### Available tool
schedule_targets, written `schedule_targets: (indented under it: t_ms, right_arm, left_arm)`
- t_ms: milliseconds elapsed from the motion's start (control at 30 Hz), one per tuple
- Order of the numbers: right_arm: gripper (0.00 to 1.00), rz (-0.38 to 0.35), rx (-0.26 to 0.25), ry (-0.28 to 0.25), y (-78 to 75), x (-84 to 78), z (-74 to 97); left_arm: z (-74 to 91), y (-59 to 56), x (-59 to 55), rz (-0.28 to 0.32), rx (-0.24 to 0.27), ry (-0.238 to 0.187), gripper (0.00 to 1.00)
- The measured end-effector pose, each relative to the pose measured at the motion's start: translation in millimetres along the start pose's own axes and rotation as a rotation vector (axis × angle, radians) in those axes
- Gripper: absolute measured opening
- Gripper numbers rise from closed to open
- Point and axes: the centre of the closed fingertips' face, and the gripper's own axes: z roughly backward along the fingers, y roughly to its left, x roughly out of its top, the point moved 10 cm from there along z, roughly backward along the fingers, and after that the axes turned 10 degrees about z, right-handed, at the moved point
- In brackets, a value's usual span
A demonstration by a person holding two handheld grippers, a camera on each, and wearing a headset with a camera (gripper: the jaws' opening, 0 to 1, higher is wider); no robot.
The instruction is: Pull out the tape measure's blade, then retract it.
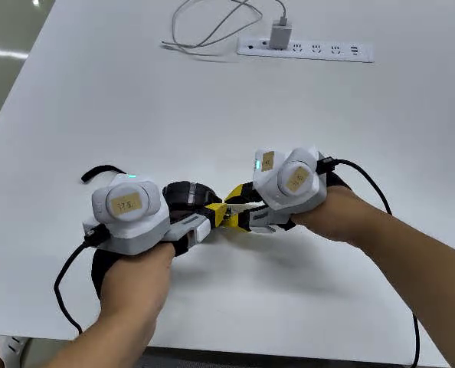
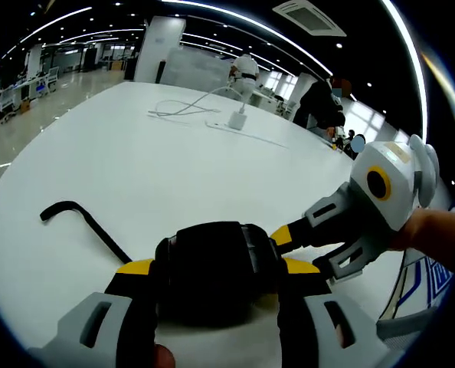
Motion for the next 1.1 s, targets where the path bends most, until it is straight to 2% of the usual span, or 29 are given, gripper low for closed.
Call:
schedule_targets:
  t_ms: [133, 200, 300, 433, 600, 767, 1100]
  right_arm:
    - [0.19, -0.012, -0.003, 0.001, 0.4, 0.1, 0.7]
    - [0.19, -0.012, -0.005, 0.002, 0.3, 0.6, 1.9]
    - [0.19, -0.017, -0.009, 0.0, 0.0, 0.5, 3.2]
    - [0.2, -0.036, -0.017, -0.009, 0.4, -0.1, 6.5]
    - [0.21, -0.039, -0.02, -0.005, 0.4, -0.4, 6.1]
    - [0.22, -0.059, -0.037, -0.015, 1.8, 0.1, 10.8]
    - [0.35, -0.098, -0.096, -0.025, 8.8, -0.4, 24.8]
  left_arm:
    - [0.1, -0.2, 0.2, -0.008, 0.003, -0.004, 0.6]
    - [0.1, -1.9, 1.0, -0.038, 0.006, -0.014, 0.6]
    - [1.3, -0.8, 2.2, -0.029, 0.002, -0.015, 0.61]
    - [4.5, 4.1, 4.2, -0.018, -0.002, -0.035, 0.66]
    - [5.8, 1.1, 4.8, -0.019, -0.016, -0.046, 0.67]
    - [9.8, -0.8, 6.8, -0.045, -0.034, -0.049, 0.71]
    - [25.6, -0.9, 5.4, -0.13, -0.07, -0.041, 0.85]
